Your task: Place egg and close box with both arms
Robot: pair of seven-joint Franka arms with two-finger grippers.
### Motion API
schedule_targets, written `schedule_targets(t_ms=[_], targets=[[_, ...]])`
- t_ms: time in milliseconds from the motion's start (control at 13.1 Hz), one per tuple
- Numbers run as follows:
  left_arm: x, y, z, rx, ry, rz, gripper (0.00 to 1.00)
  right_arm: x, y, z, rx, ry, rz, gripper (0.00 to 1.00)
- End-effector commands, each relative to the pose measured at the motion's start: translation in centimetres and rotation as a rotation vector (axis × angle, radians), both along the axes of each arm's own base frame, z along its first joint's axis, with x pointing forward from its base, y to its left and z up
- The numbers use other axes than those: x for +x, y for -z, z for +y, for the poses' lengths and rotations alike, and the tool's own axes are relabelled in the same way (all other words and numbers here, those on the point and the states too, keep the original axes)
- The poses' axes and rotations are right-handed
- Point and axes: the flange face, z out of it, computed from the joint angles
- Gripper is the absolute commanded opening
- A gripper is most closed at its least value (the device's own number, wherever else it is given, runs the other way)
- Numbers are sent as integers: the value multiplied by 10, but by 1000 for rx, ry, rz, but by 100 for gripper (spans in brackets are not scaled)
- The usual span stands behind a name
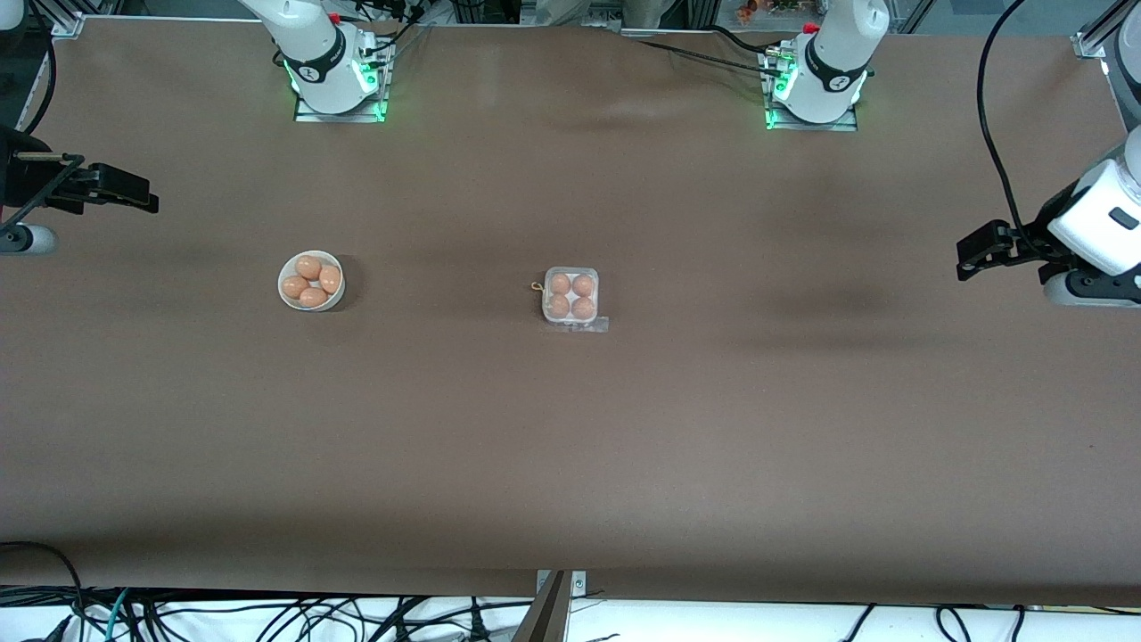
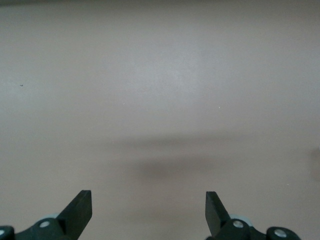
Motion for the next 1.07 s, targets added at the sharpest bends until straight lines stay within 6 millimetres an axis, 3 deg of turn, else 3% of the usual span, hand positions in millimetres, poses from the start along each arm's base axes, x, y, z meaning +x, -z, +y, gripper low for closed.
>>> schedule_targets(t_ms=[0, 990], targets=[[-8, -3, 4, 11, 20, -12, 100, -4, -4, -1, 1, -15, 4, 100], [-7, -4, 4, -40, 1, -2, 100, -4, -4, -1, 2, -15, 4, 100]])
